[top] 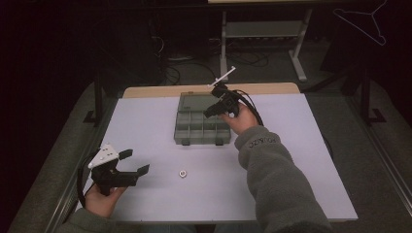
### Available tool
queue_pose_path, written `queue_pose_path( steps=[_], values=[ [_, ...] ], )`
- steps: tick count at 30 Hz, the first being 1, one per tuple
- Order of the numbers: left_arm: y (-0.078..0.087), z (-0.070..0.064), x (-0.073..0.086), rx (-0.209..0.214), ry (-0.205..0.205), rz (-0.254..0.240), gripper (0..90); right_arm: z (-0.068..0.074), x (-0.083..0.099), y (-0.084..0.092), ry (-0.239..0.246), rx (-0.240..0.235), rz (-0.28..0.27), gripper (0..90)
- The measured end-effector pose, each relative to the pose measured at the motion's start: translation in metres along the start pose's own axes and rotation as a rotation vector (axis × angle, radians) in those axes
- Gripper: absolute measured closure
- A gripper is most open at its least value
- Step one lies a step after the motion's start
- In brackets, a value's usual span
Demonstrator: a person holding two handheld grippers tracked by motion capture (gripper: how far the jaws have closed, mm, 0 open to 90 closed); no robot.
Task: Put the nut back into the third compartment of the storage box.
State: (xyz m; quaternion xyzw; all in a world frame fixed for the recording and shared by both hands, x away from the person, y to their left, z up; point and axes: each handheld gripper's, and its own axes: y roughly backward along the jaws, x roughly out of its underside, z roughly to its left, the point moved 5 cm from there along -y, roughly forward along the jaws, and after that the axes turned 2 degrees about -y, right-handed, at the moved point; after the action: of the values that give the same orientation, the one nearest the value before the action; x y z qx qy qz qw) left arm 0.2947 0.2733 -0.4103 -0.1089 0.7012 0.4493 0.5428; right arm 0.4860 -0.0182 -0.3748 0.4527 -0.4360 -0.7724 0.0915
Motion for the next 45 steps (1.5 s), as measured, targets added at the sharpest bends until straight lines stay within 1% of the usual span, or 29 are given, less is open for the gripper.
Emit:
queue_pose_path(
  steps=[1,3,4,5,6,10,11,12,14,18,21,23,27,34,38,41,45],
  values=[
    [0.0,0.0,0.0,0.0,-0.001,0.0,14.2,-0.007,0.0,-0.006,-0.01,0.014,0.007,69.3],
    [0.0,0.0,0.0,0.0,-0.002,-0.001,14.2,-0.009,0.0,-0.009,-0.019,0.019,0.013,69.3],
    [0.0,0.0,0.0,0.001,0.006,-0.002,14.2,-0.017,0.0,-0.016,-0.031,0.032,0.025,69.2],
    [0.0,0.0,0.0,0.001,0.006,-0.002,14.2,-0.017,0.0,-0.016,-0.031,0.032,0.025,69.2],
    [0.0,0.0,0.0,0.003,0.007,-0.003,14.2,-0.021,0.001,-0.021,-0.043,0.043,0.034,69.3],
    [0.0,0.001,0.0,0.004,0.01,-0.006,14.2,-0.028,0.0,-0.031,-0.053,0.07,0.057,69.2],
    [0.0,0.001,0.0,0.004,0.01,-0.006,14.2,-0.028,0.0,-0.031,-0.053,0.07,0.057,69.2],
    [0.0,0.001,0.001,0.004,0.005,-0.006,14.2,-0.031,0.0,-0.037,-0.056,0.077,0.065,69.3],
    [0.0,0.0,0.001,0.004,0.004,0.001,14.2,-0.033,0.002,-0.041,-0.061,0.081,0.071,69.3],
    [0.0,0.0,0.001,0.005,0.007,-0.006,14.2,-0.039,0.006,-0.05,-0.077,0.091,0.089,69.2],
    [0.0,0.0,0.001,0.004,0.012,-0.007,14.2,-0.04,0.007,-0.054,-0.08,0.095,0.099,69.3],
    [0.0,0.001,0.001,0.005,0.006,-0.006,14.2,-0.041,0.008,-0.056,-0.078,0.105,0.103,69.2],
    [0.0,0.0,0.001,0.005,0.002,0.001,14.2,-0.04,0.009,-0.062,-0.081,0.105,0.114,69.2],
    [0.001,0.001,0.0,0.003,0.009,-0.007,14.2,-0.038,0.01,-0.07,-0.072,0.106,0.123,68.9],
    [0.001,0.001,0.001,0.004,0.006,-0.006,14.2,-0.038,0.009,-0.07,-0.078,0.104,0.112,67.4],
    [0.001,0.001,0.001,0.003,0.005,-0.008,14.2,-0.039,0.009,-0.067,-0.082,0.108,0.099,63.5],
    [0.001,0.001,0.0,0.003,0.002,-0.008,14.2,-0.036,0.009,-0.06,-0.082,0.098,0.092,63.1]
  ],
)
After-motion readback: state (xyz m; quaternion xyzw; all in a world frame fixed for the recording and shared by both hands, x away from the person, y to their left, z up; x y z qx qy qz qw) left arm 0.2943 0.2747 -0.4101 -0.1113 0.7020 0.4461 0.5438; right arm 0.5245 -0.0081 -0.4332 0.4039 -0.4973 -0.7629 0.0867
